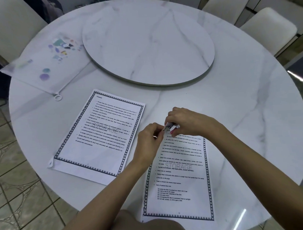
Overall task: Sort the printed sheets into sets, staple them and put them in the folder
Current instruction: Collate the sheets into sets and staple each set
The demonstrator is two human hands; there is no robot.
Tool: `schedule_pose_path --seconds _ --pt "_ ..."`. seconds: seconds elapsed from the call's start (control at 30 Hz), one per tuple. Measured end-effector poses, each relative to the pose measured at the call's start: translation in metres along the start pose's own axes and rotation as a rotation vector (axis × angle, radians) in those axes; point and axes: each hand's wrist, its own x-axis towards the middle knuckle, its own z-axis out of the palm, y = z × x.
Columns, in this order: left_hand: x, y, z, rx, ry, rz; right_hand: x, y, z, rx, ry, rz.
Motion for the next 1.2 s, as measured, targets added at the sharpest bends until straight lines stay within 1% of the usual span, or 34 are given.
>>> schedule_pose_path --seconds 0.23,0.33,0.4,0.5,0.73,1.03,1.2 --pt "-0.001 0.001 0.001 -0.021 0.027 -0.015 -0.001 0.002 0.007 -0.033 0.054 -0.022" --pt "-0.004 -0.007 0.000 0.042 -0.042 -0.038 -0.002 0.003 0.010 -0.017 0.068 -0.014" --pt "-0.011 -0.015 0.000 0.112 -0.115 -0.061 -0.003 0.004 0.010 0.055 0.068 0.002" --pt "-0.022 -0.024 0.001 0.180 -0.157 -0.093 -0.005 0.004 0.011 0.132 0.062 0.010" --pt "-0.022 -0.023 0.002 0.181 -0.166 -0.097 -0.006 0.007 0.017 0.195 0.058 0.037" --pt "-0.022 -0.023 0.000 0.205 -0.161 -0.060 -0.003 0.008 0.013 0.212 -0.004 0.037" --pt "-0.022 -0.021 0.000 0.201 -0.155 -0.068 -0.001 0.008 0.012 0.225 -0.024 0.040"
